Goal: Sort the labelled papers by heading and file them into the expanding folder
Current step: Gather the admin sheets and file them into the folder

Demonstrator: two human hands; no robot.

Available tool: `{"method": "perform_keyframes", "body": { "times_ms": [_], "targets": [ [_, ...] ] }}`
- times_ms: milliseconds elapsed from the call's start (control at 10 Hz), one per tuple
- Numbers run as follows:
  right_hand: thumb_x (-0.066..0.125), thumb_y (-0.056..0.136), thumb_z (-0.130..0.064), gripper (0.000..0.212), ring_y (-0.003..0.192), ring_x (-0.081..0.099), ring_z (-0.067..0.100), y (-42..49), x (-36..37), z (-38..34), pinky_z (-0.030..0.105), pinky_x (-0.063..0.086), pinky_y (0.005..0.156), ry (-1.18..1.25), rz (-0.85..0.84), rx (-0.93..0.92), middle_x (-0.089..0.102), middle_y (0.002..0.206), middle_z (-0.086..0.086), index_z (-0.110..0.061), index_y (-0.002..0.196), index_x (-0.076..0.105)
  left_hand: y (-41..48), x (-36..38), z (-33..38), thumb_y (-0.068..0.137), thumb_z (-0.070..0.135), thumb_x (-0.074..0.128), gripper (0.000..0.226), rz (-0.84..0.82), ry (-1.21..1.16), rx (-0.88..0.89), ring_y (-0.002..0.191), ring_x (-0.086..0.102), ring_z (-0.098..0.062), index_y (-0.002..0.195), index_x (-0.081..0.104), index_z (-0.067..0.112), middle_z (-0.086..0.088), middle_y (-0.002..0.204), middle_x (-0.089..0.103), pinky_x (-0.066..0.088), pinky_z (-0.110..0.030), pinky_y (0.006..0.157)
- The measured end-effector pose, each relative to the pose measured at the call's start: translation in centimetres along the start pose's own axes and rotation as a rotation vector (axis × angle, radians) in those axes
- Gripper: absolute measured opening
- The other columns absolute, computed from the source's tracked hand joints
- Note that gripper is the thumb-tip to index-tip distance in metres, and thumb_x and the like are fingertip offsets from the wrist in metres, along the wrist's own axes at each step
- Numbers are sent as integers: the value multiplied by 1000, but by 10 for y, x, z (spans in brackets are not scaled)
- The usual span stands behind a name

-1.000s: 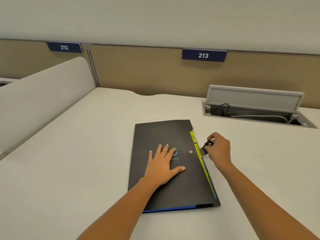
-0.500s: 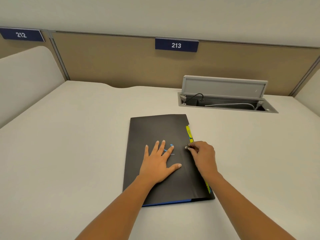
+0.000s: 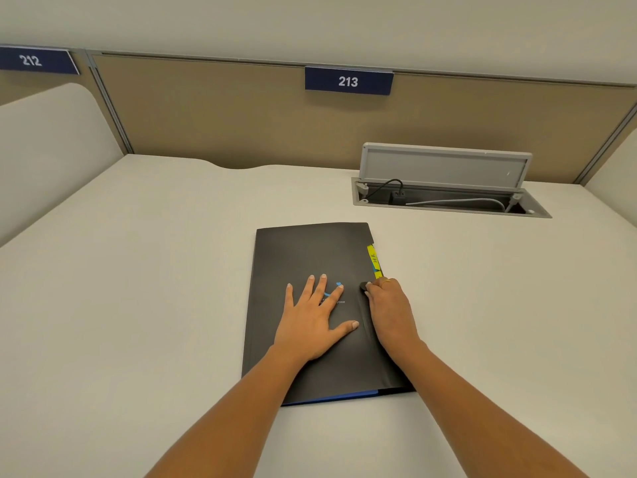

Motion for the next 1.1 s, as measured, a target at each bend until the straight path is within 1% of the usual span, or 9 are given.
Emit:
{"method": "perform_keyframes", "body": {
  "times_ms": [100,300,400,500,600,700,800,900,1100],
  "targets": [
    [52,93,-4,33,115,54,33,-2,2,-2,36,46,97,-61,16,-39,57,121,20,5,125,55,0,0,0,82,76,11,78,-1,-1,-1,146,-9,-20,148,1,36,0,159,-5,-9,-52,114],
    [94,36,-4,41,56,66,23,0,5,-9,27,55,48,-145,28,-122,66,63,12,1,70,73,0,-1,1,86,71,18,73,0,-8,-2,146,-9,-20,148,1,36,0,159,-5,-9,-52,114],
    [83,61,-2,28,76,65,30,-1,3,-6,33,56,67,-198,-14,-90,66,82,19,7,84,69,1,1,0,84,74,13,75,-1,-7,-2,146,-9,-20,148,1,36,0,159,-5,-9,-51,114],
    [40,94,-5,27,111,47,35,-3,11,-4,39,40,91,-176,-95,-62,51,120,21,8,114,53,1,1,1,67,81,-6,92,9,4,4,146,-8,-20,148,0,37,0,159,-4,-8,-52,114],
    [41,95,-6,30,116,47,34,-10,11,-5,38,40,94,-88,-83,-12,50,124,21,8,119,50,1,1,2,60,82,-12,100,-9,-5,1,146,-8,-20,148,0,36,0,159,-5,-9,-51,114],
    [75,73,-3,35,95,63,34,-11,2,-10,36,54,76,-73,-10,34,64,102,23,9,104,62,0,-2,2,73,81,0,88,-11,-9,0,146,-8,-20,148,1,35,-1,159,-4,-8,-51,114],
    [43,98,-17,46,131,40,30,-17,9,-18,33,33,109,-157,-83,48,41,142,19,2,139,35,-1,-4,0,88,68,19,71,-35,-16,-4,146,-9,-20,148,1,35,0,159,-5,-8,-51,115],
    [23,103,-29,52,146,7,21,-22,17,-13,33,8,118,-91,-103,65,9,158,8,-11,150,12,-6,-6,-3,91,65,18,65,-39,15,-62,146,-9,-21,147,0,38,1,159,-5,-7,-56,113],
    [19,102,-33,51,147,2,17,-33,16,-4,36,7,118,-121,-140,41,3,159,1,-19,150,9,-33,-4,-18,89,67,14,68,-33,-28,-307,145,-12,-28,147,-5,37,0,158,-8,-5,-61,111]
  ]
}}
Point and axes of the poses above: each hand's wrist, its own y-axis towards the middle knuckle, its own x-axis out of the palm, z = x × y, the point moved 7 cm from there along y, towards the middle knuckle
